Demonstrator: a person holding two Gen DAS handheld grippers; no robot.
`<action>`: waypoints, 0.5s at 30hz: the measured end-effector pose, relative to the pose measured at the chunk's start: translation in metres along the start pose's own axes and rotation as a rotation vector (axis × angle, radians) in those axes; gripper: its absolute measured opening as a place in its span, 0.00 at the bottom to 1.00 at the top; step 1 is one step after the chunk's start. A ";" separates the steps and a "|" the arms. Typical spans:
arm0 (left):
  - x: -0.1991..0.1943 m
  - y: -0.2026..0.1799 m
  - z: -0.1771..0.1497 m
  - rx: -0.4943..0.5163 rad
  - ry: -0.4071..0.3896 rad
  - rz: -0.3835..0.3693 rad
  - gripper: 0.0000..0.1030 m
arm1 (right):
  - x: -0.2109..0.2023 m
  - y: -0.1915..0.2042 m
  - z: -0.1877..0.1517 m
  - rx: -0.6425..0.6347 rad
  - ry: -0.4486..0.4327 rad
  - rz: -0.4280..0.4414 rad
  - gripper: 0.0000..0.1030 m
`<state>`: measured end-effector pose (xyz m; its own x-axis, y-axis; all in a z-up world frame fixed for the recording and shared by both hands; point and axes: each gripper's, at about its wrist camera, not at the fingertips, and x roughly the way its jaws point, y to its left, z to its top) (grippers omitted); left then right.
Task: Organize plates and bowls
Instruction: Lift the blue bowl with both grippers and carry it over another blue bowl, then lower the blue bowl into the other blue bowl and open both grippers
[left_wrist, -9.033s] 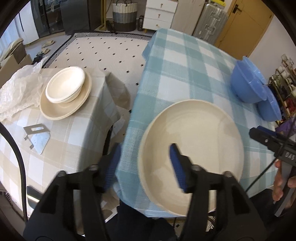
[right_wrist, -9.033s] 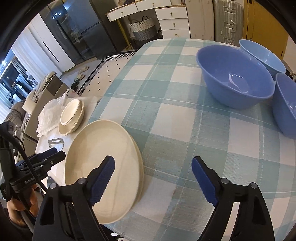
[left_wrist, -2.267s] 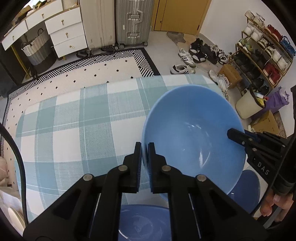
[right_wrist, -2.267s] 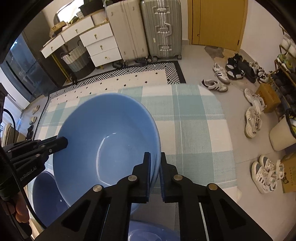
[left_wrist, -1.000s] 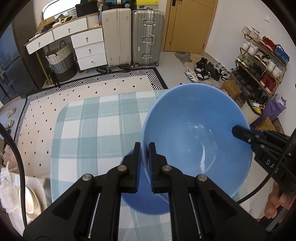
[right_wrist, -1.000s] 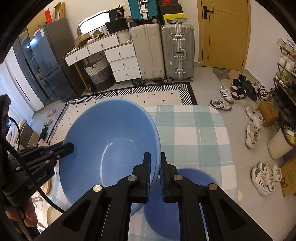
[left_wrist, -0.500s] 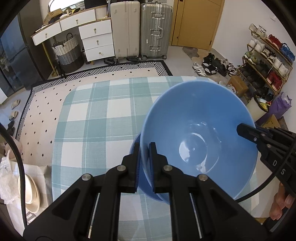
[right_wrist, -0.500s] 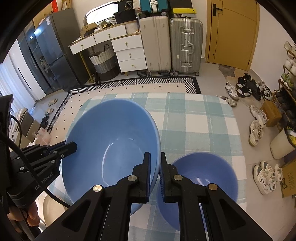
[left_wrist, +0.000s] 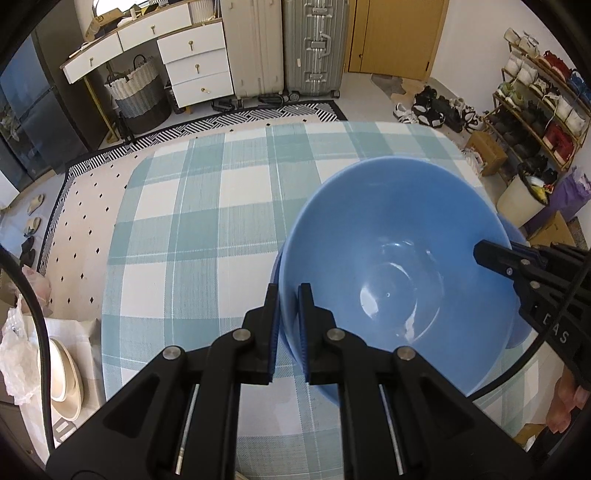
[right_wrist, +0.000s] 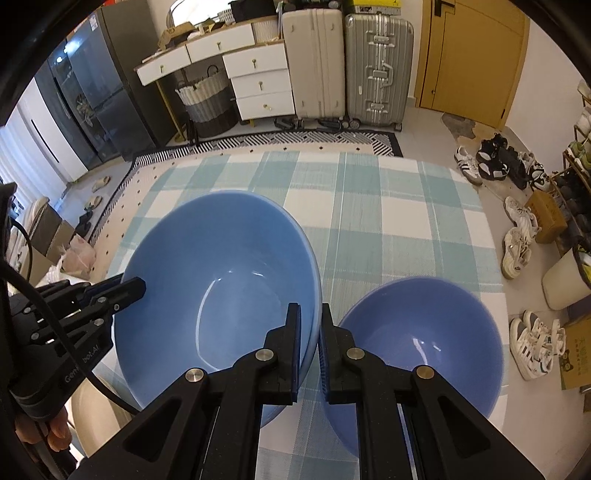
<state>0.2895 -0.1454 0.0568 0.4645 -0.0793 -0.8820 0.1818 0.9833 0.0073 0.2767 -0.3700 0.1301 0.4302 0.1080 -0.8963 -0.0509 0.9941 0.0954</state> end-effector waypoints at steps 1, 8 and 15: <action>0.005 0.001 -0.001 -0.001 0.006 0.001 0.07 | 0.005 0.000 -0.001 -0.003 0.008 -0.001 0.09; 0.039 0.011 -0.009 -0.006 0.052 0.006 0.07 | 0.034 0.002 -0.007 -0.016 0.055 -0.008 0.09; 0.055 0.015 -0.011 -0.003 0.061 0.005 0.07 | 0.048 0.002 -0.007 -0.036 0.063 -0.024 0.09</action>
<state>0.3084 -0.1333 0.0036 0.4116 -0.0641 -0.9091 0.1768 0.9842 0.0106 0.2906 -0.3624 0.0843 0.3739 0.0828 -0.9237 -0.0742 0.9955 0.0592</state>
